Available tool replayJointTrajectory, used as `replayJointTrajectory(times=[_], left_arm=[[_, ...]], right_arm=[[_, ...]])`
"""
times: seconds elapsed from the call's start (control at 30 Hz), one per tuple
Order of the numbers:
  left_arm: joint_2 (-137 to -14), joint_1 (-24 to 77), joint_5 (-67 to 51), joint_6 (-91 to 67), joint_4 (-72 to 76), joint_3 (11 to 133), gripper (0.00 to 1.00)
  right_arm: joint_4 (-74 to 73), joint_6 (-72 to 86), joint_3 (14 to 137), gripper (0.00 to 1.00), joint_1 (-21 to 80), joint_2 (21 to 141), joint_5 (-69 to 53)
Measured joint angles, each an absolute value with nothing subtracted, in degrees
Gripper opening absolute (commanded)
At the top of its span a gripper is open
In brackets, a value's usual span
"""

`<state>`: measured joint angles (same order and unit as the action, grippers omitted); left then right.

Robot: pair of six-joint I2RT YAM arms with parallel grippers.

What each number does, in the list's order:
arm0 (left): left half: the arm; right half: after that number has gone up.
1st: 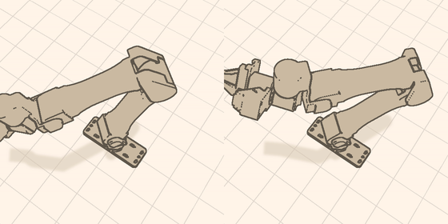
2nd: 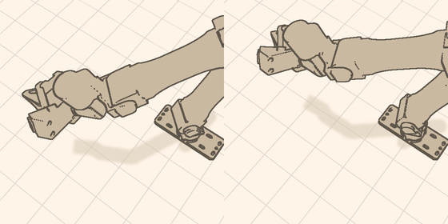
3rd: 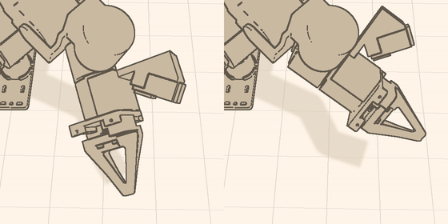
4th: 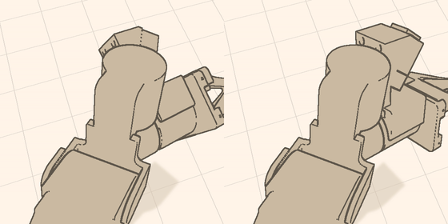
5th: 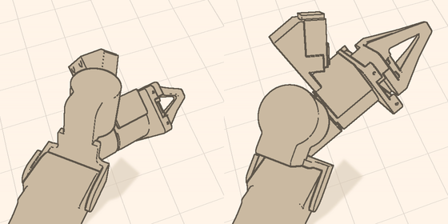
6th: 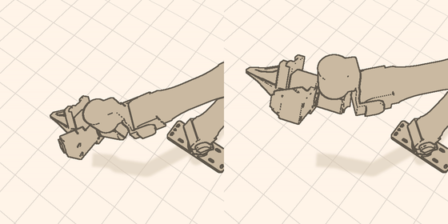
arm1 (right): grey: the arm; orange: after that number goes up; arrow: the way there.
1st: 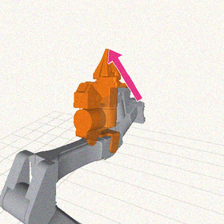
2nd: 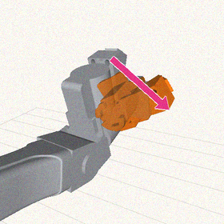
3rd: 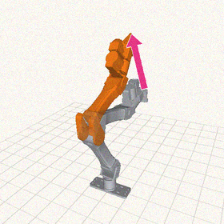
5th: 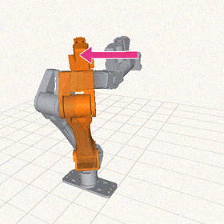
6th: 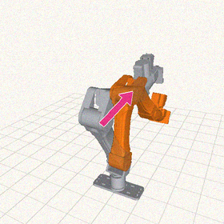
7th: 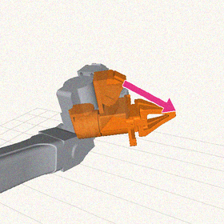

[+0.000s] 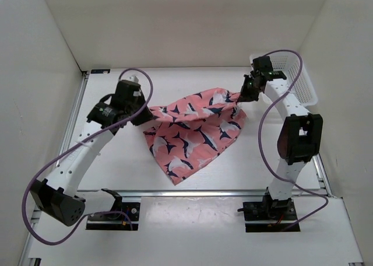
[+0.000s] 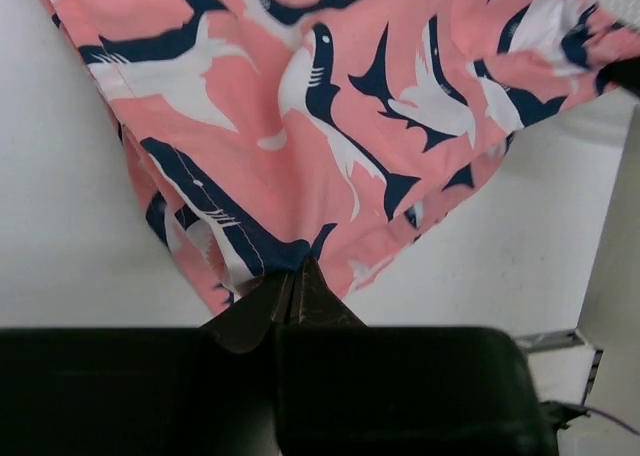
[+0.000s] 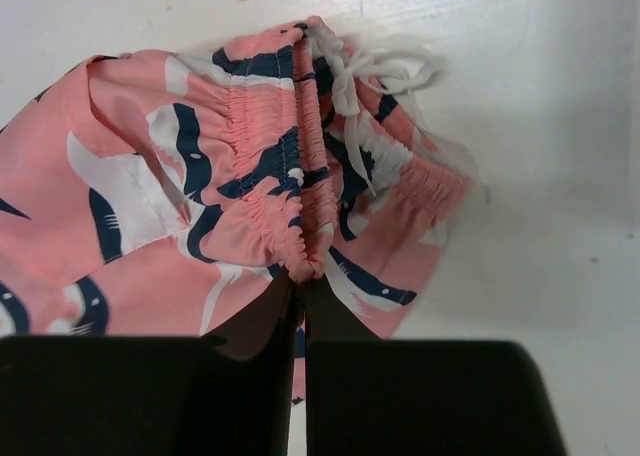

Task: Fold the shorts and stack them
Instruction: Fold the shorts

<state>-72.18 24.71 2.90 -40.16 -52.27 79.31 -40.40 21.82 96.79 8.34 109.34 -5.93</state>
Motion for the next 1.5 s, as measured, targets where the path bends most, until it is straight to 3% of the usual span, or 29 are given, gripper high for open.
replayJointTrajectory(times=[0.3, 0.7, 0.73, 0.77, 0.8, 0.83, 0.87, 0.9, 0.93, 1.0, 1.07, 1.1, 1.17, 1.2, 1.23, 1.3, 1.33, 1.37, 1.4, 1.5], left_arm=[[-66.9, 40.2, 3.6, -48.5, -52.7, 69.8, 0.1], [-70.6, 55.6, 3.9, -55.1, -55.5, 65.6, 0.1], [-71.5, 56.2, 3.8, -55.5, -55.7, 64.6, 0.29], [-72.4, 56.6, 3.6, -55.5, -55.9, 63.9, 0.4], [-73.8, 57.1, 3.0, -55.4, -56.2, 63.3, 0.46], [-75.3, 57.5, 2.1, -55.2, -56.4, 63.0, 0.6], [-76.8, 57.8, 1.3, -54.5, -56.6, 62.7, 0.84], [-78.2, 58.4, 0.7, -54.2, -57.0, 62.6, 0.96], [-79.3, 58.9, 0.4, -53.9, -57.6, 62.6, 1.0], [-79.8, 60.0, 0.4, -53.5, -60.0, 63.3, 1.0], [-79.8, 60.3, 1.3, -53.0, -63.2, 66.1, 0.97], [-79.6, 60.0, 1.9, -52.7, -64.2, 68.1, 0.77], [-78.5, 58.3, 2.9, -52.0, -64.0, 70.7, 0.53], [-77.7, 57.0, 3.4, -51.5, -63.5, 71.2, 0.43], [-76.8, 55.3, 3.7, -51.1, -62.8, 71.0, 0.35], [-75.3, 51.5, 3.7, -50.5, -60.9, 68.6, 0.31], [-74.7, 49.3, 3.5, -50.2, -59.5, 66.5, 0.37], [-74.3, 47.0, 3.0, -50.1, -58.1, 63.8, 0.52], [-74.3, 44.9, 2.4, -49.9, -57.1, 61.1, 0.64], [-75.0, 39.2, 0.7, -50.4, -54.4, 54.5, 1.0]], right_arm=[[-40.0, 22.3, 84.7, 0.0, 6.7, 99.8, -2.3], [-39.0, 22.7, 76.4, 0.0, 5.8, 90.2, 2.1], [-38.7, 22.8, 75.1, 0.0, 5.8, 90.1, 3.0], [-38.7, 23.0, 74.1, 0.09, 5.8, 90.3, 3.7], [-38.8, 23.4, 73.2, 0.2, 5.8, 90.6, 4.5], [-38.9, 23.7, 72.6, 0.33, 5.7, 91.1, 5.3], [-38.9, 24.1, 72.2, 0.52, 5.8, 91.5, 6.0], [-39.0, 24.5, 72.1, 0.59, 5.7, 91.8, 6.5], [-38.9, 24.7, 72.1, 0.67, 5.7, 91.9, 7.0], [-38.8, 25.3, 72.1, 0.78, 6.2, 91.5, 7.9], [-38.8, 25.5, 72.1, 0.78, 6.9, 90.5, 9.3], [-38.7, 25.5, 72.1, 0.71, 7.4, 89.8, 9.8], [-38.6, 25.5, 72.1, 0.55, 8.2, 88.5, 10.4], [-38.2, 25.7, 71.7, 0.34, 8.5, 87.7, 10.6], [-37.7, 25.7, 71.1, 0.27, 8.6, 87.2, 10.8], [-36.8, 26.3, 69.1, 0.17, 8.5, 86.4, 10.5], [-36.0, 26.5, 67.7, 0.17, 8.4, 86.3, 9.7], [-35.3, 26.7, 66.1, 0.2, 8.2, 86.3, 8.6], [-34.3, 26.9, 64.4, 0.48, 7.9, 86.3, 7.3], [-32.1, 27.9, 59.3, 0.69, 6.8, 87.1, 2.0]])
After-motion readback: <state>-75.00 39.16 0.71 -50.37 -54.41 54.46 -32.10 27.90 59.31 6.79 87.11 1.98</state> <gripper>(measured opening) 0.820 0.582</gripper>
